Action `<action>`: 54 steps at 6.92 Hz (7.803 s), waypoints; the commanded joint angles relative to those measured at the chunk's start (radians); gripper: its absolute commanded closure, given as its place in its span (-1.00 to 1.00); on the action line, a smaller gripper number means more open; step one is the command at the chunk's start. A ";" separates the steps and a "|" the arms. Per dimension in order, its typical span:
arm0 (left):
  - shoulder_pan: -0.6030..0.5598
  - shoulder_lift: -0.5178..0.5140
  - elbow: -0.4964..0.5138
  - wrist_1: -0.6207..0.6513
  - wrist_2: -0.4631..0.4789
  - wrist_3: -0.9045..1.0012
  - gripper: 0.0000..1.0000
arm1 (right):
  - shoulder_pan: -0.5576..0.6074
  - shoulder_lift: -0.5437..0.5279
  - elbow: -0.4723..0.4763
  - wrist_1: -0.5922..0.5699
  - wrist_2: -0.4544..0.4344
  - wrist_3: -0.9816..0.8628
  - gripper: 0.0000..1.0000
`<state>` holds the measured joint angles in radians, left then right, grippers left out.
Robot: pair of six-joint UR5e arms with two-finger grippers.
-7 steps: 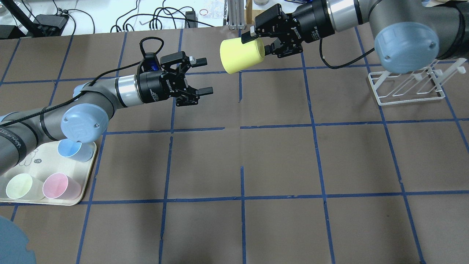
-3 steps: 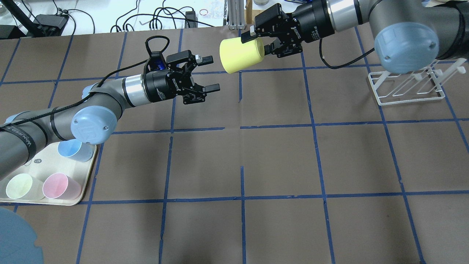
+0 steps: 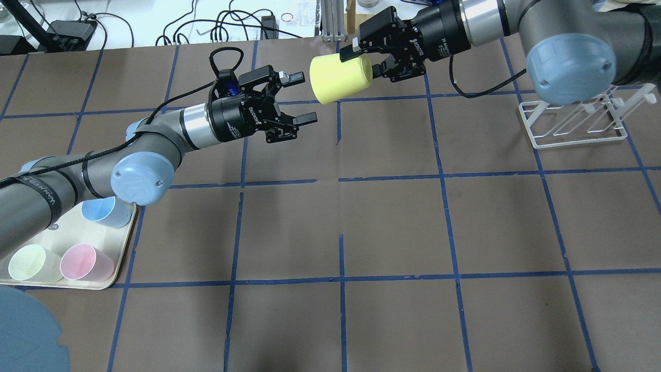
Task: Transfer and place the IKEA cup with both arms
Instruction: 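Bring the open left gripper to the yellow cup's open end, then close the left gripper on the yellow cup rim and open the right gripper, then carry the yellow cup to the tray with left gripper while right arm withdraws, then lower the yellow cup onto the tray beside the blue cup and release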
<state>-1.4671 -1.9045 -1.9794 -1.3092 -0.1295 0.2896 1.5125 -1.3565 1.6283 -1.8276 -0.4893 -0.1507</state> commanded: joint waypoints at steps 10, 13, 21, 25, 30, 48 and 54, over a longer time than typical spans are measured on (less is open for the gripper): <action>-0.048 -0.033 0.005 0.115 -0.038 -0.012 0.24 | 0.017 0.014 0.004 -0.024 0.011 0.000 -0.08; -0.038 -0.033 0.004 0.192 -0.035 -0.073 1.00 | 0.017 0.013 0.002 -0.025 0.008 0.025 -1.00; 0.042 -0.011 0.001 0.512 0.473 -0.508 1.00 | 0.012 0.019 -0.016 -0.025 0.011 0.095 -1.00; 0.048 0.074 0.034 0.522 1.203 -0.523 1.00 | 0.015 0.011 -0.015 -0.091 -0.302 0.109 -1.00; 0.182 0.176 0.366 -0.038 1.729 -0.045 1.00 | 0.017 0.005 -0.016 -0.088 -0.973 0.108 -1.00; 0.672 -0.042 0.212 0.232 1.677 0.668 0.09 | 0.008 -0.018 -0.070 -0.019 -0.959 0.106 -1.00; 0.541 0.125 0.322 -0.043 1.686 0.414 -1.00 | 0.009 -0.018 -0.068 0.004 -0.959 0.108 -1.00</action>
<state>-0.8591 -1.8392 -1.6925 -1.2689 1.5516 0.8185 1.5204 -1.3745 1.5598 -1.8404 -1.4360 -0.0434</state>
